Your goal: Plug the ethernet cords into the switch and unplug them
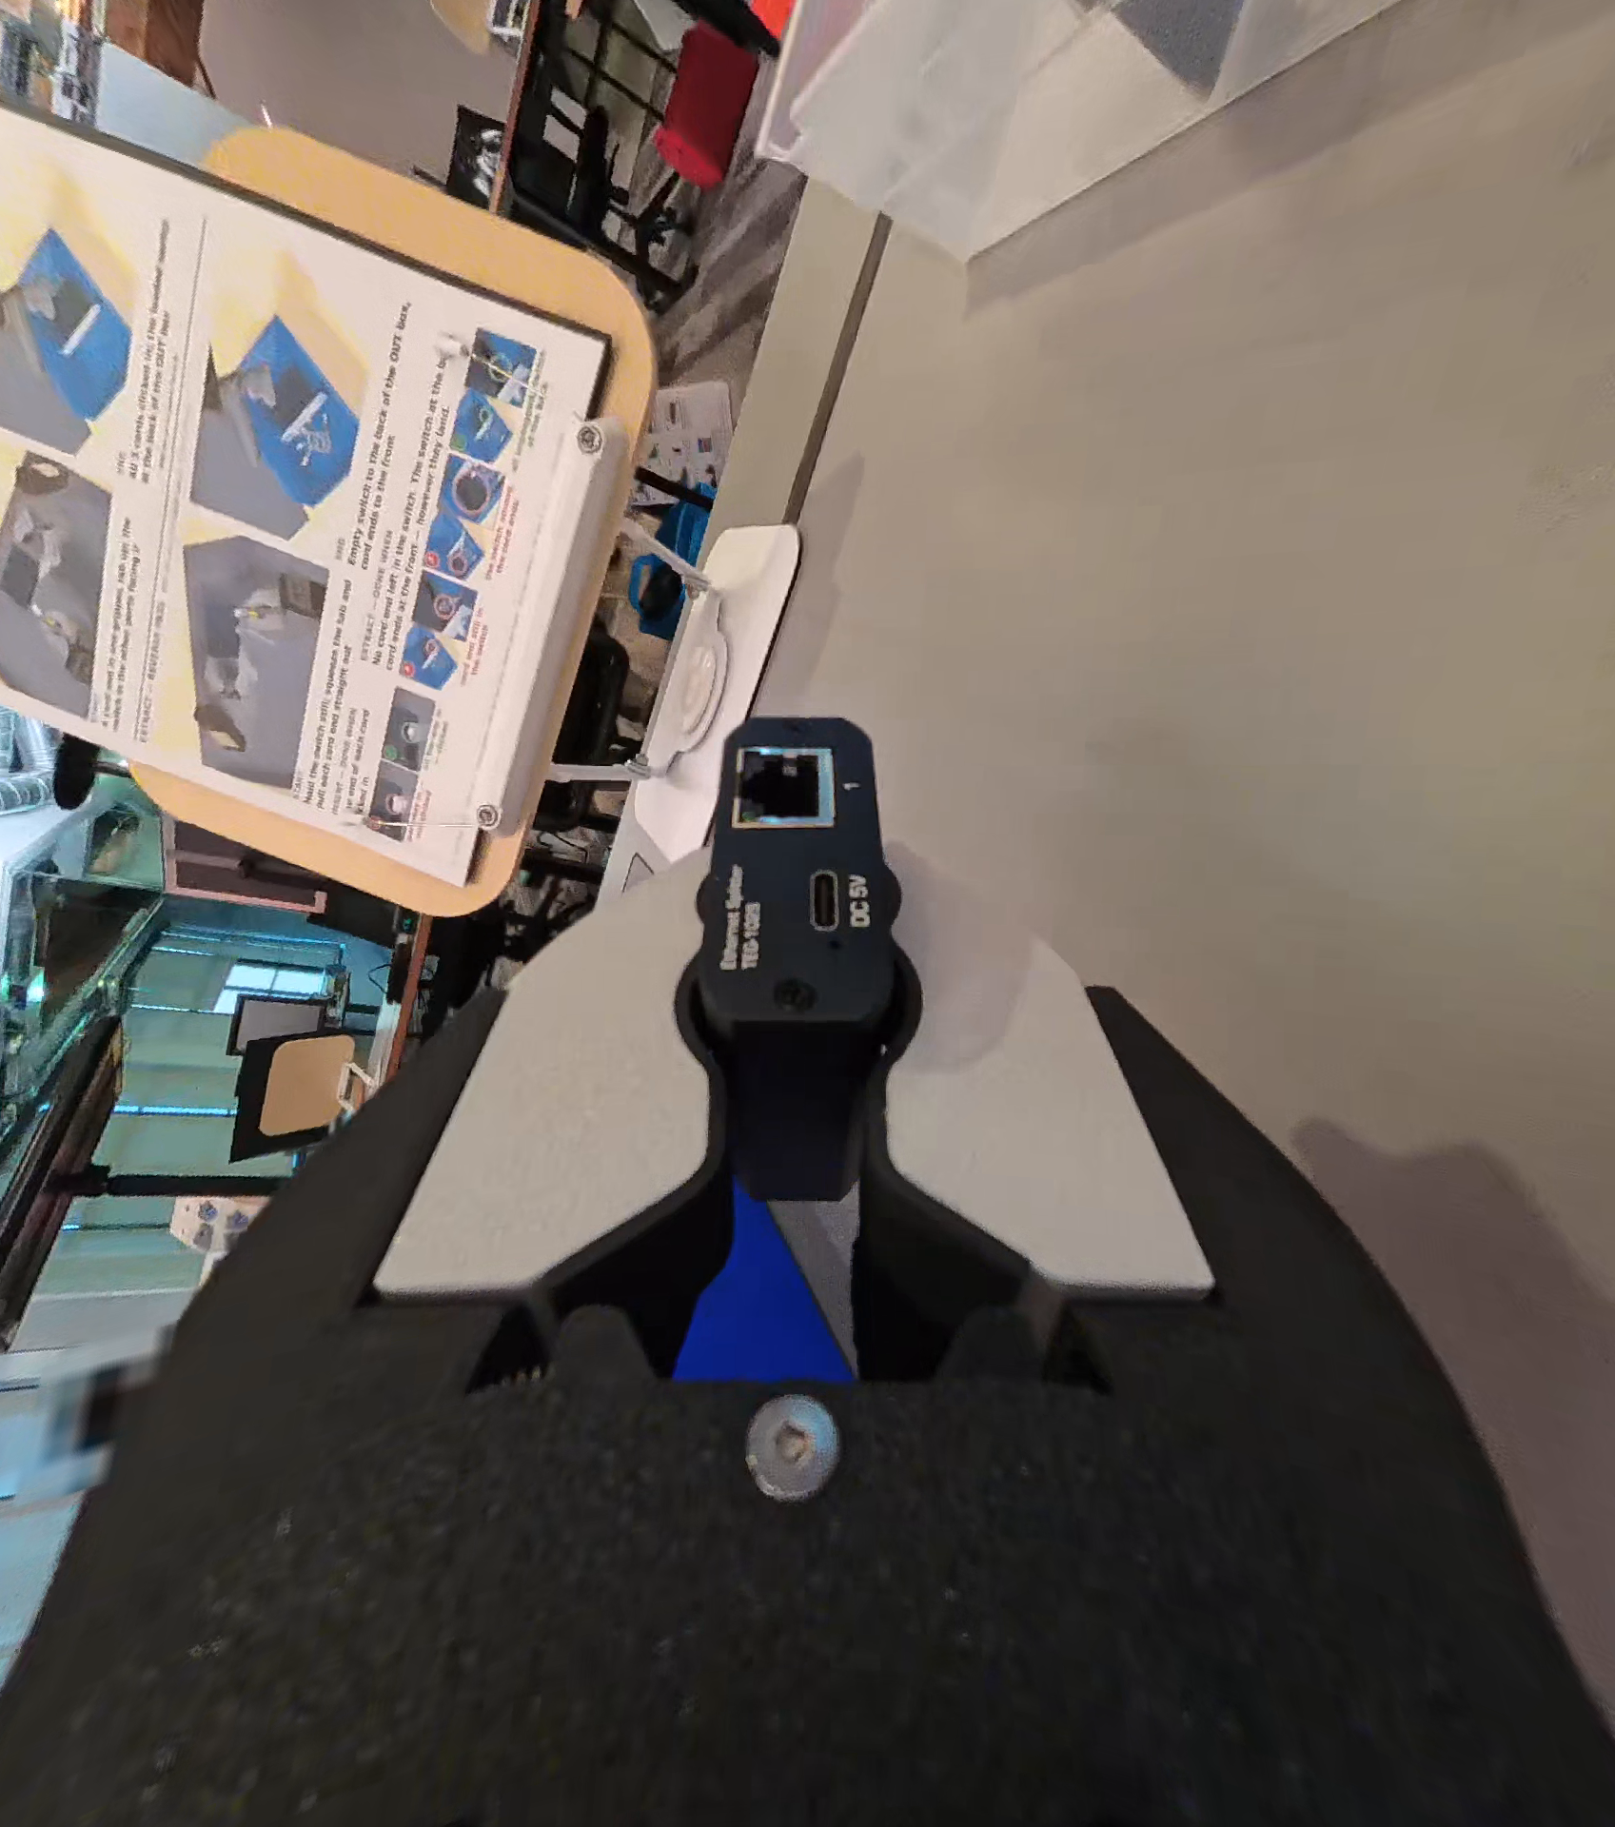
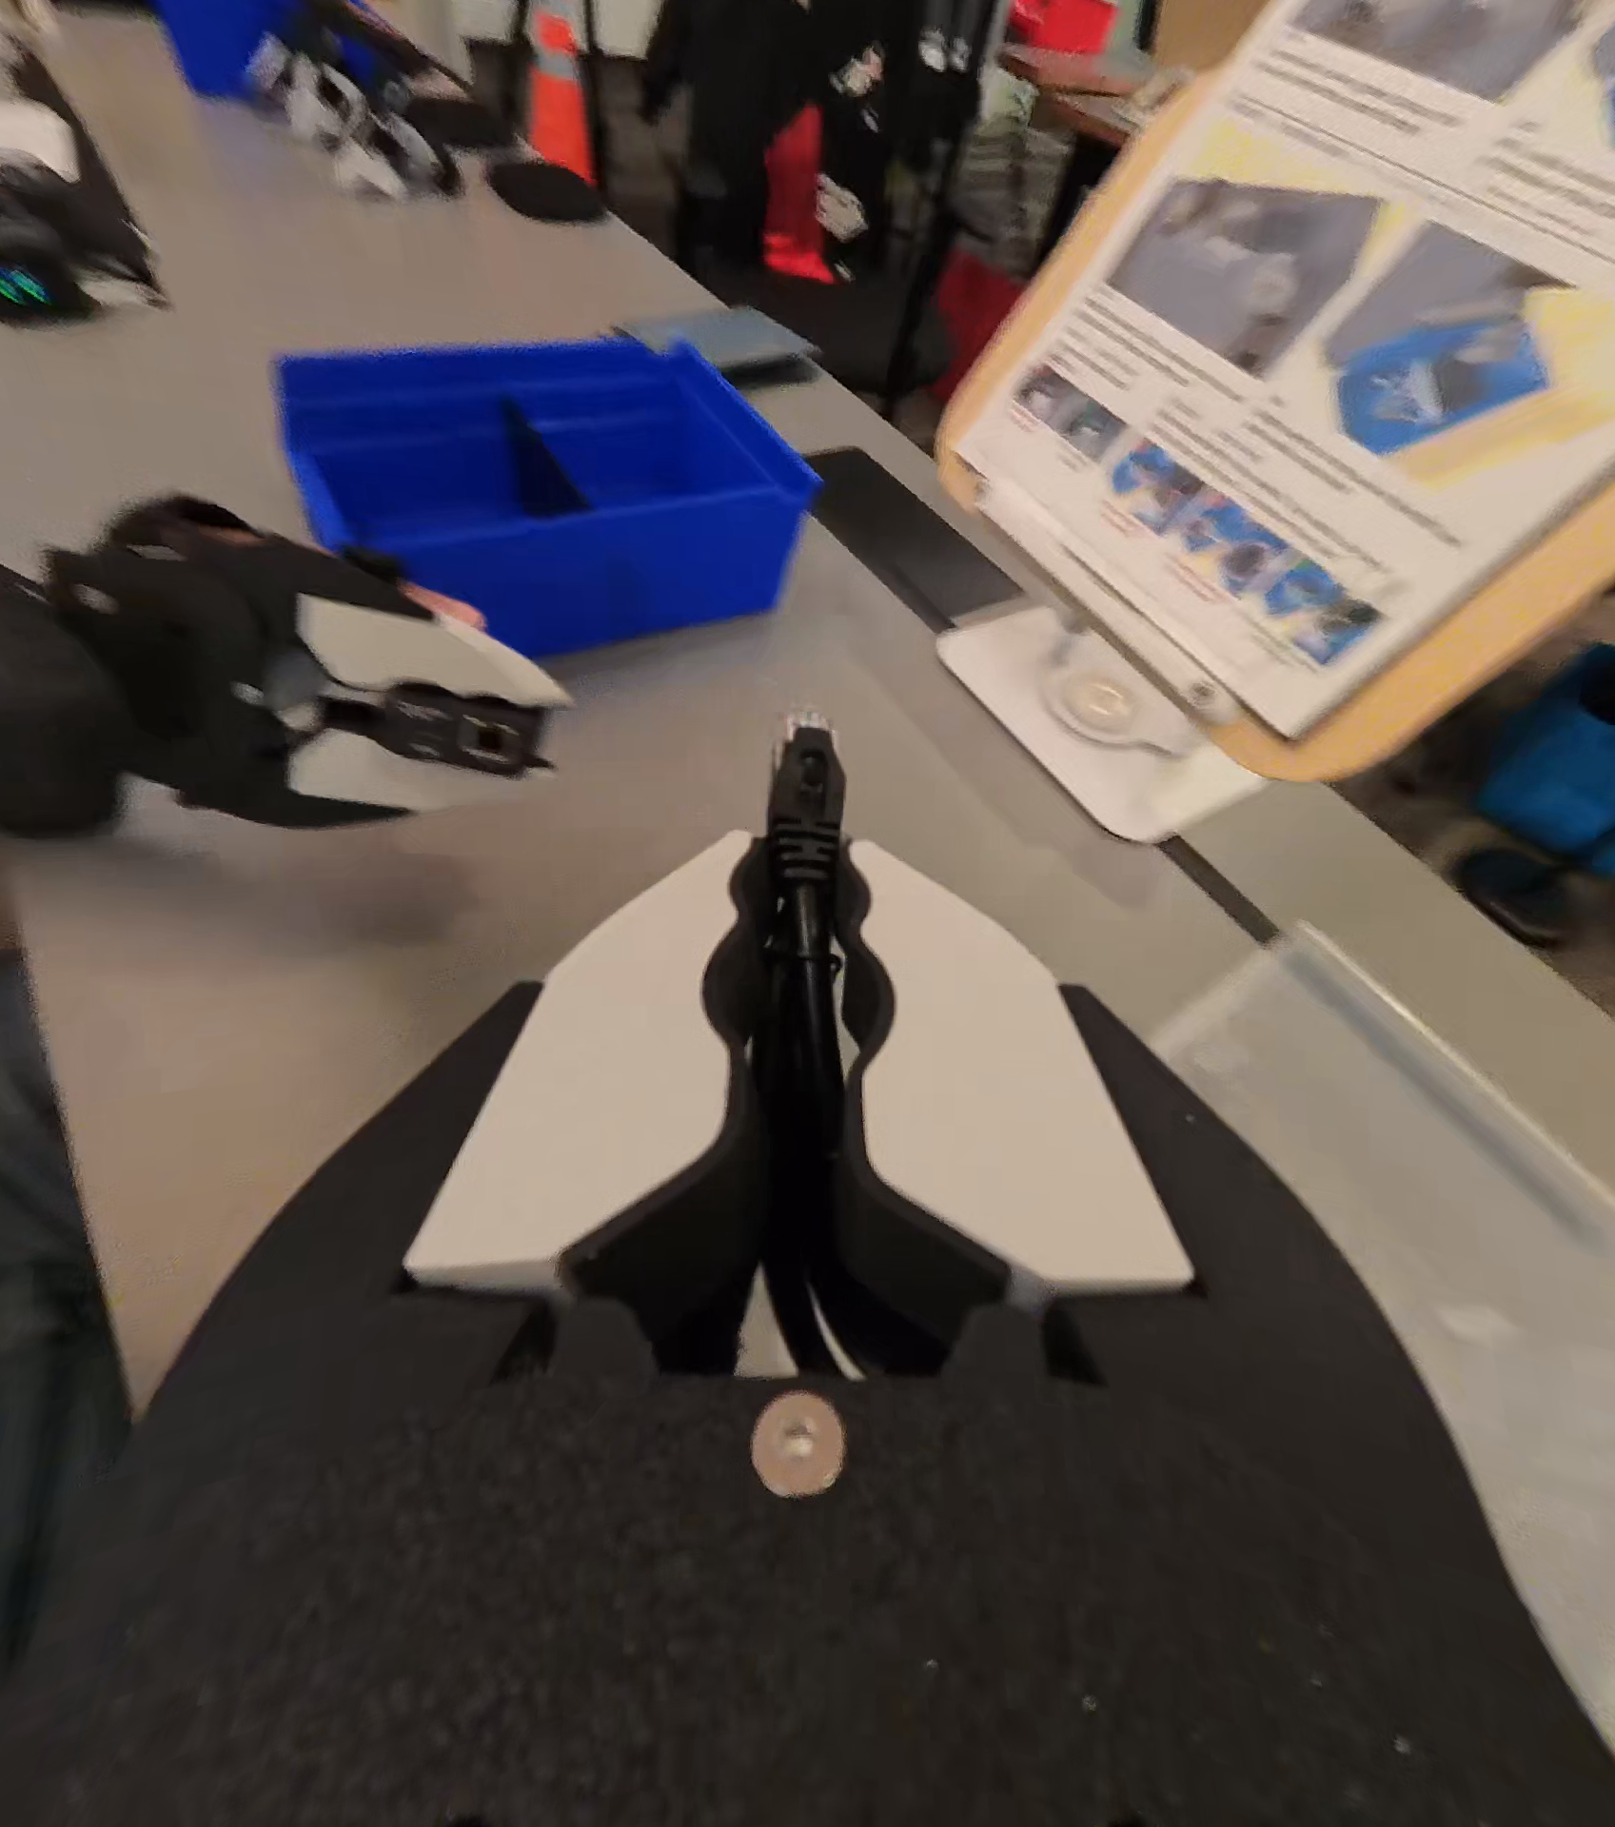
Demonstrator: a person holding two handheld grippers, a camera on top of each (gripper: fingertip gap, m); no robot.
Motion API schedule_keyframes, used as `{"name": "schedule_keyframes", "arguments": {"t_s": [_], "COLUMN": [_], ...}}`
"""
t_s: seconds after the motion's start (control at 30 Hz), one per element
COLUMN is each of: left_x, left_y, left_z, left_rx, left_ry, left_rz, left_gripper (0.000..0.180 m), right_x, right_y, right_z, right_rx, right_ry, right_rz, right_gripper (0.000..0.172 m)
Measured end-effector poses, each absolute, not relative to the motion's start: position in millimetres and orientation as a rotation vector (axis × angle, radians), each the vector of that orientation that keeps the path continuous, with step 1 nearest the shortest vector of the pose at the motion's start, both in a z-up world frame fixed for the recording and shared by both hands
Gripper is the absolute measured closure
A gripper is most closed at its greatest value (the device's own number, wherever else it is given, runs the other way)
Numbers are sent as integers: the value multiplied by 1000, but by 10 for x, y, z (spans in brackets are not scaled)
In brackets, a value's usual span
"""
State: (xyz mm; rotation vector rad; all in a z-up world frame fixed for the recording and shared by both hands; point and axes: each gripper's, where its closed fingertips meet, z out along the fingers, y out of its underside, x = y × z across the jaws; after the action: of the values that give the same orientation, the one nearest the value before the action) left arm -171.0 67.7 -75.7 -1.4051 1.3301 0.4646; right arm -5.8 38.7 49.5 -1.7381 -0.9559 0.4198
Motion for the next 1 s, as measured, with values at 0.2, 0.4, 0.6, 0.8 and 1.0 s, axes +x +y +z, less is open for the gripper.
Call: {"name": "schedule_keyframes", "arguments": {"t_s": [0.2, 0.4, 0.6, 0.8, 1.0], "left_x": [-1599, -1569, -1596, -1620, -1561], "left_y": [620, 567, 597, 609, 536], "left_z": [-838, -819, -829, -769, -745], "left_rx": [-1429, -1436, -1477, -1403, -1349], "left_ry": [1348, 1341, 1313, 1300, 1297], "left_rz": [398, 326, 260, 443, 546], "left_gripper": [156, 155, 155, 155, 155], "right_x": [1064, 1135, 823, -497, -1396], "right_y": [870, 858, 609, 245, 165], "right_z": [-536, -1139, -146, -305, -584], "right_rx": [-1989, -2159, -1875, -1736, -1672], "right_ry": [-950, -963, -849, -1021, -936], "right_rz": [-59, -77, 156, 464, 739], "right_gripper": [161, 107, 117, 103, 103]}}
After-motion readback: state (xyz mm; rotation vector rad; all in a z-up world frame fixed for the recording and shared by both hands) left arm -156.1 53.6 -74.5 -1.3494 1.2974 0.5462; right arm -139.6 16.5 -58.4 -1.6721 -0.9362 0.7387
